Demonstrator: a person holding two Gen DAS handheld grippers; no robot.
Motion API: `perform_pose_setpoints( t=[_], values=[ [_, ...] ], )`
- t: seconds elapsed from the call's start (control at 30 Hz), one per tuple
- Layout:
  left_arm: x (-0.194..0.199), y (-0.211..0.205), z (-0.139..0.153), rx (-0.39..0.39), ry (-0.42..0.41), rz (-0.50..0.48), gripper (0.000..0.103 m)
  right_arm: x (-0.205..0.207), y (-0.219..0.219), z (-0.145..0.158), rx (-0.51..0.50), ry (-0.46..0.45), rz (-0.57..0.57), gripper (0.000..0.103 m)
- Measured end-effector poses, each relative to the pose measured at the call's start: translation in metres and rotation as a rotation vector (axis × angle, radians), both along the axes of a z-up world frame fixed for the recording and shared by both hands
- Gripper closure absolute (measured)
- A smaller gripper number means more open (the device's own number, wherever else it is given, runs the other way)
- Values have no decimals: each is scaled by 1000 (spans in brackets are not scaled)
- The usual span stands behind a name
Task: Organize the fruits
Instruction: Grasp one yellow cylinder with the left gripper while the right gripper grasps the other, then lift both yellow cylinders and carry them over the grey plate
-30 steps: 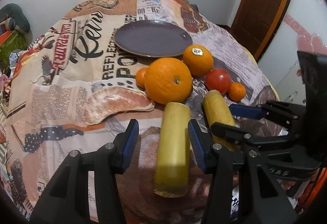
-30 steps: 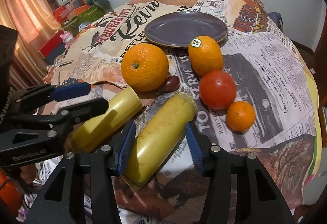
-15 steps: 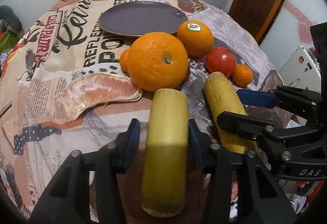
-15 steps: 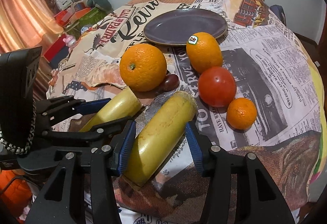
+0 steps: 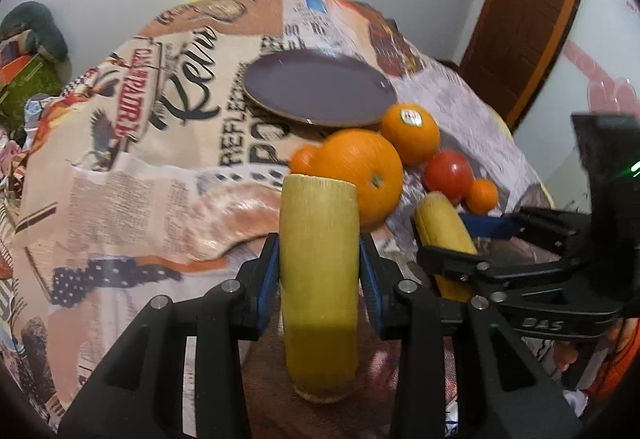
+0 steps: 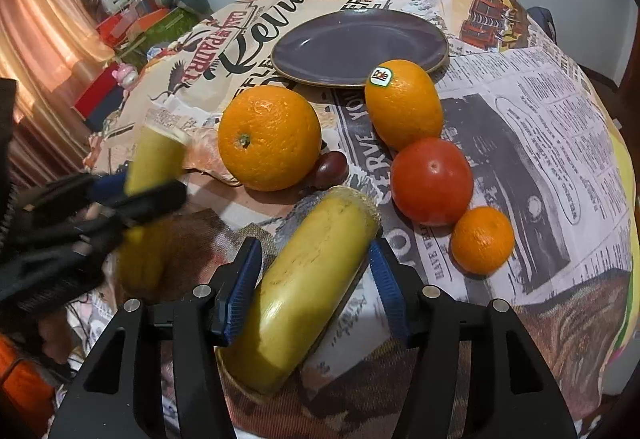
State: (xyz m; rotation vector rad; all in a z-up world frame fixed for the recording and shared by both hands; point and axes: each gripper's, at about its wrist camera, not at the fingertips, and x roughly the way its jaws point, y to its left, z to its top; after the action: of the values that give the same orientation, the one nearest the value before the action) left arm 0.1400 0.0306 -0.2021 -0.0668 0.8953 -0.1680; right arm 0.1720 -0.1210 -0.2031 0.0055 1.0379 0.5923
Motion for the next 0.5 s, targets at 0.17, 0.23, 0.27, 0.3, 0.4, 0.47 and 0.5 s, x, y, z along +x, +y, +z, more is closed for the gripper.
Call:
perform_pose_setpoints(
  t=[0.17, 0.23, 0.27, 0.3, 0.4, 0.47, 0.5],
  values=[
    [-2, 11, 14, -19, -42, 31, 66, 9, 4, -9, 9, 24, -7, 53],
    [-3, 12, 18, -22, -56, 35, 66, 9, 4, -6, 16, 12, -12, 57],
    [-3, 12, 21, -25, -62, 36, 66, 7, 3, -5, 24, 9, -11, 62],
    [-4, 13, 23, -26, -67, 38, 66, 6, 3, -2, 35, 3, -7, 65],
    [-5, 13, 32, -29, -90, 43, 66, -1, 5, 8, 23, -40, 10, 68],
    [-7, 13, 39, -30, -110, 48, 66, -5, 0, 17, 41, -64, 1, 68],
    [-8, 13, 42, -32, -119, 51, 66, -4, -2, 20, 54, -72, -6, 68]
  ],
)
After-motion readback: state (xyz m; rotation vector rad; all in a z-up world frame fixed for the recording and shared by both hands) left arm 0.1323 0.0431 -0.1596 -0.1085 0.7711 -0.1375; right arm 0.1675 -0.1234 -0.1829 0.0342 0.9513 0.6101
